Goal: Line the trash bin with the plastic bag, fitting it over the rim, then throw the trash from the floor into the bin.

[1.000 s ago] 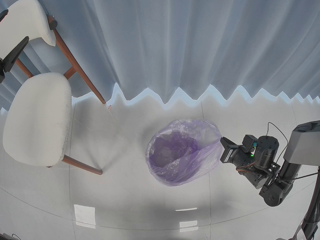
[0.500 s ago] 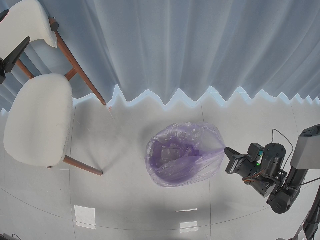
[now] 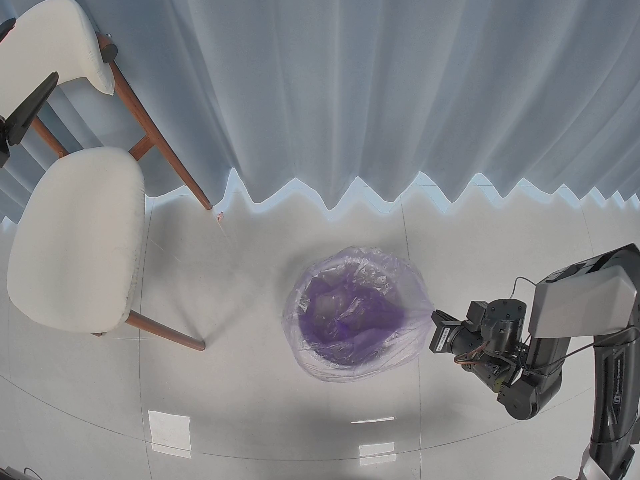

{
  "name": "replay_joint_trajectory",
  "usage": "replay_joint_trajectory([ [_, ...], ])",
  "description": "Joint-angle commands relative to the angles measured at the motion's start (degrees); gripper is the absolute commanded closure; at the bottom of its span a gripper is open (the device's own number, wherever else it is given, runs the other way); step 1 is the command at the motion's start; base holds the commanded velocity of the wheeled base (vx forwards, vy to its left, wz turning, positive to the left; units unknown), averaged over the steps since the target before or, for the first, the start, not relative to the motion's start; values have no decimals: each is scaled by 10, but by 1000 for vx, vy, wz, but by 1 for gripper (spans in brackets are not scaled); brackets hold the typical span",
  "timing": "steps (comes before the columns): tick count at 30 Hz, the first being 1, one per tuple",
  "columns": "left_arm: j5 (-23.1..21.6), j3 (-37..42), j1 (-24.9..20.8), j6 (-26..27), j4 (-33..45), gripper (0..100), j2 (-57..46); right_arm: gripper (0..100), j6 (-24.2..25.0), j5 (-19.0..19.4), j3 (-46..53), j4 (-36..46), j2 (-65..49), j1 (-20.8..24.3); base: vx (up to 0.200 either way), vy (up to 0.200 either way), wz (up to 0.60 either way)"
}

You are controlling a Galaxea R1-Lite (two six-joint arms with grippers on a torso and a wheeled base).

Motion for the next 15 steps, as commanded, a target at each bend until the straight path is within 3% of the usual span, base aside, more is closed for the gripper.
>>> replay_joint_trajectory([
  [1, 0, 0, -1, 1, 0, 0, -1, 100, 1, 1, -46, -9, 99, -28, 0, 0, 0],
  [15, 0, -1, -9, -1, 0, 0, -1, 100, 47, 2, -95, -9, 148, -32, 0, 0, 0],
])
